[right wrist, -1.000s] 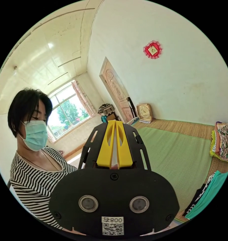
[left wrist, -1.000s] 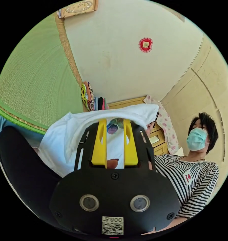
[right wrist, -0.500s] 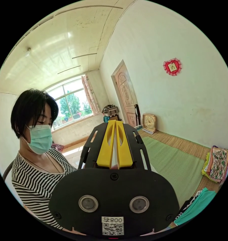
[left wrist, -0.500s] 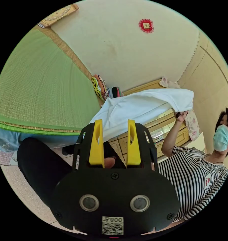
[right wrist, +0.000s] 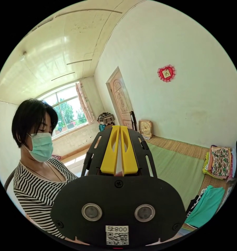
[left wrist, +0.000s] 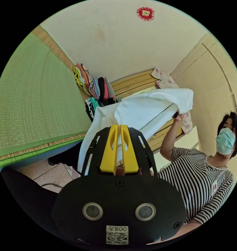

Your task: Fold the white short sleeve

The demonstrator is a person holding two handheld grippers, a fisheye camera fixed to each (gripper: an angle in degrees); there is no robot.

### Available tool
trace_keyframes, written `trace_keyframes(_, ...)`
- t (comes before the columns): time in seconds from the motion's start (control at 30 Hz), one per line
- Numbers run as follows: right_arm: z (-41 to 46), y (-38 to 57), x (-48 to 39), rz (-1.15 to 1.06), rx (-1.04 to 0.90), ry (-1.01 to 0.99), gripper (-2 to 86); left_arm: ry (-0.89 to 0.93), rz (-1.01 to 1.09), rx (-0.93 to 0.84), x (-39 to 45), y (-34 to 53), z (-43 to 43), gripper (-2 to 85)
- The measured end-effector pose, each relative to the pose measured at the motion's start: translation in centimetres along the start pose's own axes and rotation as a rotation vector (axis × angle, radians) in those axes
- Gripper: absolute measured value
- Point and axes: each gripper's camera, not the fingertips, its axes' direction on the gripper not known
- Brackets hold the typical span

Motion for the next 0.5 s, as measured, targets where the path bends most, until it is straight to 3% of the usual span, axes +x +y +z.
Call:
trace_keyframes(0.2, -3.9, 1.6, 0.8, 0.039, 0.074, 0.064, 0.1, -0.002, 0.054, 0.158, 5.4, 0.4, -7.7, 1.7)
trace_keyframes(0.5, -7.6, 5.1, 3.0, 0.125, 0.134, 0.129, 0.1, -0.182, 0.377, 0.338, 20.6, -1.8, -19.6, 1.3)
